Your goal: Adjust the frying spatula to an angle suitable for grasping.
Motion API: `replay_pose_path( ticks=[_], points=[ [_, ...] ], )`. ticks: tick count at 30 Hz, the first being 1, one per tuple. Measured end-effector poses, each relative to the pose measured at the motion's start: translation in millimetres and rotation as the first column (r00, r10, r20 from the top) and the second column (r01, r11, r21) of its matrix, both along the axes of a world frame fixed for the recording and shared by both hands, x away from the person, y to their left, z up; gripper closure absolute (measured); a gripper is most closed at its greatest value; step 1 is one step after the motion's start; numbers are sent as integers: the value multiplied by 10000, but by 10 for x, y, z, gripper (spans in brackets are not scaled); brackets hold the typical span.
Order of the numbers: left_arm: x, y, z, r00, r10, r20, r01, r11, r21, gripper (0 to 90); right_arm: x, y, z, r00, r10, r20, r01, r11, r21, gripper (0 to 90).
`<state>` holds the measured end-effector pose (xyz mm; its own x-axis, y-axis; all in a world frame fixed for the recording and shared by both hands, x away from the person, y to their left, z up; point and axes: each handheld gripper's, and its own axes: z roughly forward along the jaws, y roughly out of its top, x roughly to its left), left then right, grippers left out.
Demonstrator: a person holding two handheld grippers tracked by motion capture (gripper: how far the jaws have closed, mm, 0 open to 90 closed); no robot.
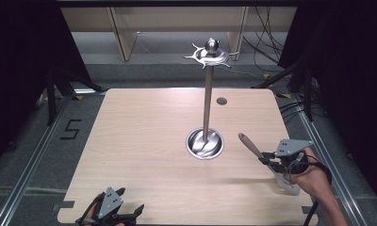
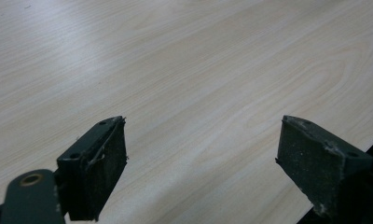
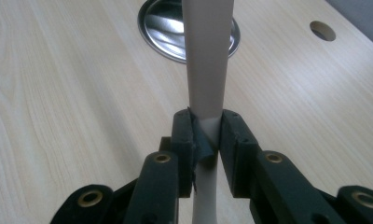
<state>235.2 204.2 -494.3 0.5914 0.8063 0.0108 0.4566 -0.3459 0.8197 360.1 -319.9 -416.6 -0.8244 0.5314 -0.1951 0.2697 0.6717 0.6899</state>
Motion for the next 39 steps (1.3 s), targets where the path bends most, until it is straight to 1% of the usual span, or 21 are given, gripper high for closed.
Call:
replay_pose_path(
  ticks=[1,10,11,12,13,15,16,18,19,20,21,22,24,26,27,29,30,33,34,38,39],
  points=[
    [-6,-5,-4,9999,107,-80,-108,9999,-101,152,-15,-6,8,9999,63,147,-65,9999,144,771],
    [-11,3,7,9999,39,-122,-39,10000,-15,152,-74,-50,83,9996,-183,210,163,9955,935,772],
    [-12,3,8,9999,21,-117,-21,10000,-23,152,-78,-67,94,9996,-227,180,197,9881,1523,771],
    [-12,3,8,9999,21,-117,-21,10000,-23,152,-78,-67,94,9996,-227,180,197,9881,1523,771],
    [-13,0,7,9999,18,-116,-19,10000,-44,152,-79,-73,99,9997,-214,108,191,9833,1810,772],
    [-10,8,12,9999,1,-131,1,9999,146,152,-80,-85,121,9996,-255,105,220,9666,2554,772],
    [-18,-7,8,9999,58,-160,-60,9999,-124,152,-80,-85,121,9996,-255,105,220,9666,2554,772],
    [-20,-10,8,9999,71,-155,-75,9998,-196,152,-88,-87,141,9995,-306,15,288,9535,3000,772],
    [-21,-10,9,9999,72,-157,-75,9998,-209,152,-74,-92,156,9996,-235,174,165,9453,3258,772],
    [-21,-10,9,9999,72,-157,-75,9998,-209,152,-74,-92,156,9996,-235,174,165,9453,3258,772],
    [-20,-14,7,9999,94,-144,-98,9996,-277,152,-74,-82,166,9997,-231,126,173,9367,3496,772],
    [-18,-10,9,9999,56,-103,-58,9997,-216,152,-74,-82,166,9997,-231,126,173,9367,3496,772],
    [-19,-6,12,9999,53,-118,-55,9998,-178,152,-69,-43,171,9994,-300,149,221,9262,3763,772],
    [-19,-6,13,9999,56,-105,-58,9998,-181,152,-54,-48,182,9995,-194,236,95,9304,3665,772],
    [-18,-9,11,9999,61,-80,-63,9997,-231,152,-63,-33,192,9999,-166,19,147,9283,3715,772],
    [-18,-10,11,9999,72,-83,-74,9997,-243,152,-57,-13,213,9999,-106,28,88,9269,3752,772],
    [-19,-10,11,9999,68,-86,-70,9997,-245,152,-44,11,231,9996,-108,243,8,9254,3791,772],
    [-18,-7,10,9999,42,-96,-44,9998,-202,152,-40,35,261,9996,-52,295,-65,9229,3849,772],
    [-18,-6,12,10000,27,-91,-28,9999,-169,152,-21,48,272,9981,-46,615,-200,9187,3943,772],
    [-18,-8,12,9999,15,-109,-17,9998,-181,152,-19,100,337,9984,42,560,-267,9126,4080,772],
    [-19,-8,13,9999,21,-102,-23,9998,-193,152,-9,103,358,9980,160,617,-394,9154,4006,772]
  ],
)
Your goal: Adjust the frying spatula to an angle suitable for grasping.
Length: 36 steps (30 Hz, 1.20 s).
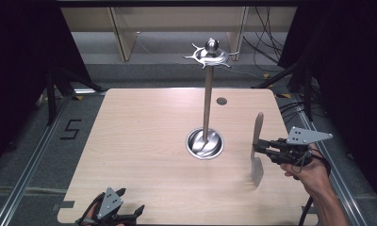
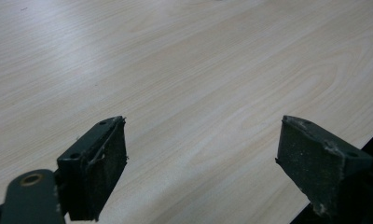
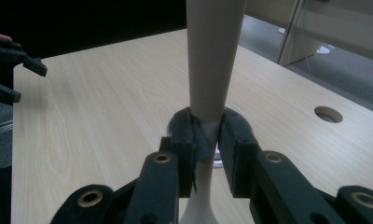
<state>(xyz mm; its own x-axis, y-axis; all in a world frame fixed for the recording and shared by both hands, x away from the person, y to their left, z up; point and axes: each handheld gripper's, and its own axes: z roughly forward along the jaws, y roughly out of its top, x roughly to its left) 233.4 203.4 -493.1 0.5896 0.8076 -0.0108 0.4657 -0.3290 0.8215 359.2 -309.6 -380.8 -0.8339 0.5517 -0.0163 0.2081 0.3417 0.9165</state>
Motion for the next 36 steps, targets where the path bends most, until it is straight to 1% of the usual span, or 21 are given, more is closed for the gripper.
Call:
replay_pose_path(
  ticks=[1,3,4,6,8,11,12,13,16,18,19,21,25,26,27,29,30,33,34,35,36],
  points=[
    [0,1,0,10000,-2,10,2,10000,-14,152,3,21,8,9999,-48,125,46,9999,140,772],
    [1,0,-2,10000,31,8,-31,10000,-72,152,1,47,34,9999,-61,111,59,9999,151,772],
    [1,1,-1,10000,20,11,-20,10000,-64,152,17,55,51,9996,21,280,-23,9999,98,772],
    [-6,-6,0,10000,93,2,-93,9998,-154,152,23,82,82,9996,27,290,-29,10000,67,771],
    [4,10,10,9999,-109,110,108,9999,112,152,33,127,122,9995,-37,324,33,9999,123,772],
    [5,12,11,9998,-136,136,134,9998,134,152,52,141,156,9994,76,326,-77,10000,14,771],
    [2,8,9,9999,-89,97,88,9999,70,152,77,165,176,9984,-5,570,1,10000,61,772],
    [-4,-5,1,10000,54,15,-53,9999,-150,152,81,169,202,9992,18,410,-18,10000,7,772],
    [-5,1,4,10000,46,7,-46,10000,-50,152,105,195,218,9980,-40,635,34,9999,104,771],
    [-5,-5,2,10000,38,18,-38,9999,-138,152,127,211,273,9986,-83,514,85,10000,-24,772],
    [-5,-5,2,10000,38,18,-38,9999,-138,152,150,220,287,9969,-111,776,115,9999,-44,772],
    [-5,-6,2,10000,36,18,-36,9999,-143,152,151,227,302,9976,-118,683,119,9999,-9,771],
    [3,6,8,9999,-105,109,104,9999,73,152,181,263,372,9969,-208,754,206,9998,24,771],
    [9,22,16,9997,-237,112,233,9991,343,151,194,263,393,9972,-85,742,87,10000,-24,771],
    [-1,11,9,10000,-47,-3,48,9998,184,152,201,276,408,9962,-208,842,206,9998,25,771],
    [-1,12,10,10000,-59,0,59,9998,190,151,231,276,437,9951,-154,976,165,9998,-100,772],
    [-1,12,10,10000,-64,5,64,9998,192,151,231,283,453,9967,-154,794,161,9998,-82,771],
    [-4,4,8,10000,-44,16,44,10000,63,152,260,307,483,9961,-229,858,234,9997,-48,771],
    [-8,-4,5,10000,-22,24,23,10000,-86,152,284,314,490,9942,-267,1042,275,9996,-62,771],
    [-8,-3,6,10000,-34,22,34,10000,-62,151,291,319,504,9956,-221,906,229,9997,-77,771],
    [-9,-4,6,10000,-33,24,33,10000,-72,152,309,339,518,9951,-324,934,331,9994,-57,771]
  ],
)
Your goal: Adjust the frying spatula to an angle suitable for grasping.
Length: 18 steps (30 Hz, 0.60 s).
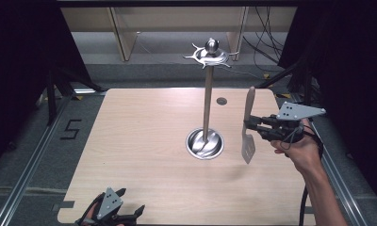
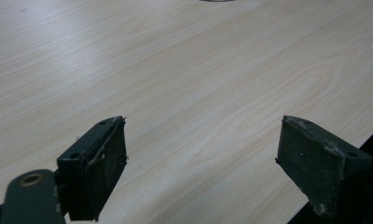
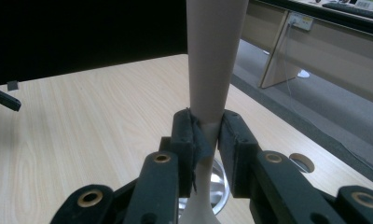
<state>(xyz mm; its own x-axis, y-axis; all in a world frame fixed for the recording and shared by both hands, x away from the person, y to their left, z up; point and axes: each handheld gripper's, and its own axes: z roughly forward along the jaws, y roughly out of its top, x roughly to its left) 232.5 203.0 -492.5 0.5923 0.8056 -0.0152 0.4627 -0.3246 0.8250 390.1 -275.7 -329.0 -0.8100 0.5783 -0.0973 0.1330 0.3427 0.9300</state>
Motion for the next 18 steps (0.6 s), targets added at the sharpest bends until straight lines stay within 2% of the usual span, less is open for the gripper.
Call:
replay_pose_path(
  ticks=[6,7,8,9,10,13,14,15,18],
  points=[
    [4,8,7,9999,-118,79,117,9998,139,151,42,27,53,10000,12,-91,-13,10000,-55,771],
    [3,8,7,9999,-119,82,118,9998,137,151,59,23,67,9998,149,-111,-151,9997,-212,771],
    [4,10,8,9999,-123,86,122,9998,179,152,63,41,63,10000,8,50,-8,10000,-67,771],
    [2,7,8,9999,-119,83,118,9998,134,151,69,44,74,10000,11,60,-10,9999,-121,771],
    [3,12,12,9999,-156,36,155,9996,219,151,76,45,94,10000,95,-23,-96,9997,-242,772],
    [3,9,9,9999,-140,85,138,9997,208,152,77,64,101,9999,84,-61,-85,9998,-168,771],
    [4,10,10,9998,-168,109,166,9996,217,151,94,68,103,9998,43,210,-39,9998,-207,771],
    [5,9,9,9998,-172,115,170,9997,202,151,81,86,103,10000,-22,-26,22,9999,-98,771],
    [5,12,11,9998,-177,118,174,9995,261,151,107,111,119,9999,107,36,-106,9999,-126,771]
  ],
)
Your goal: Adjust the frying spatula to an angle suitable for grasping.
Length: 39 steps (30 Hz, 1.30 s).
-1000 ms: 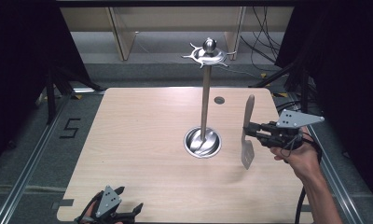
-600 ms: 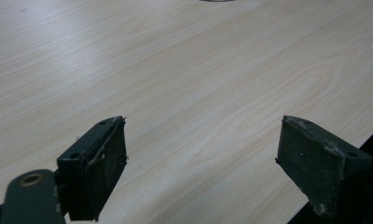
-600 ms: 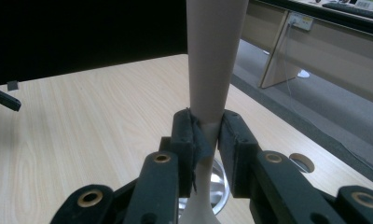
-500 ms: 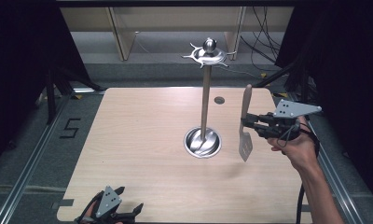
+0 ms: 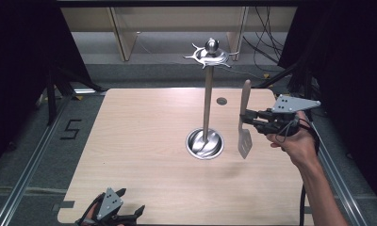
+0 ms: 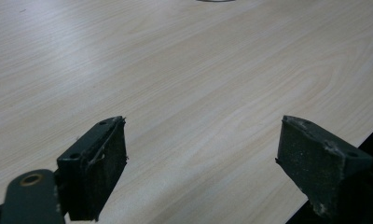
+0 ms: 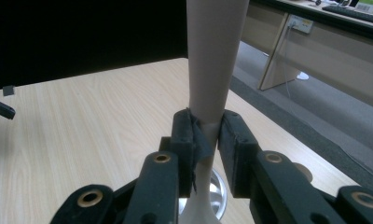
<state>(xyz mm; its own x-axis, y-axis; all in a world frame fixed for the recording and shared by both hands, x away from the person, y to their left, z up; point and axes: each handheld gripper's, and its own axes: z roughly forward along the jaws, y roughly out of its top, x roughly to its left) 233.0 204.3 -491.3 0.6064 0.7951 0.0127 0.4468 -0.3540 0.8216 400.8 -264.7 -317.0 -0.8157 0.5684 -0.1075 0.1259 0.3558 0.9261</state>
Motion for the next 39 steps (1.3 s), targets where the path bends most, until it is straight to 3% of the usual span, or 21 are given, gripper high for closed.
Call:
replay_pose_path(
  ticks=[6,7,8,9,10,18,21,22,23,29,39],
  points=[
    [-3,-4,-2,10000,28,-37,-28,10000,-40,151,25,46,39,9998,60,193,-60,10000,22,771],
    [-4,-4,-2,10000,26,-39,-26,10000,-33,151,21,64,69,10000,12,34,-12,10000,-16,771],
    [-7,-5,-2,10000,41,-61,-41,10000,-56,151,51,77,83,9991,129,408,-126,9999,-75,771],
    [-7,-5,-2,10000,41,-61,-41,10000,-56,151,51,77,83,9991,129,408,-126,9999,-75,771],
    [-5,-3,0,10000,19,-40,-19,10000,-30,151,43,106,116,9999,37,105,-37,10000,-25,771],
    [-14,-17,-9,9998,147,-166,-152,9994,-315,151,104,182,229,9999,74,126,-71,9997,-243,771],
    [-15,-13,-4,9997,111,-201,-116,9996,-257,151,108,203,238,9999,-73,134,76,9998,-209,771],
    [-11,-13,-7,9998,130,-133,-133,9996,-248,151,127,203,244,9994,-60,348,70,9996,-278,771],
    [-12,-15,-8,9998,135,-122,-139,9995,-281,151,125,208,252,9999,-30,146,35,9994,-336,771],
    [-12,-14,-7,9998,129,-141,-133,9995,-278,151,169,240,270,9994,-81,336,93,9993,-353,771],
    [-13,-15,-7,9998,128,-143,-133,9995,-290,151,190,276,296,10000,-50,27,51,9988,-489,771]
  ],
)
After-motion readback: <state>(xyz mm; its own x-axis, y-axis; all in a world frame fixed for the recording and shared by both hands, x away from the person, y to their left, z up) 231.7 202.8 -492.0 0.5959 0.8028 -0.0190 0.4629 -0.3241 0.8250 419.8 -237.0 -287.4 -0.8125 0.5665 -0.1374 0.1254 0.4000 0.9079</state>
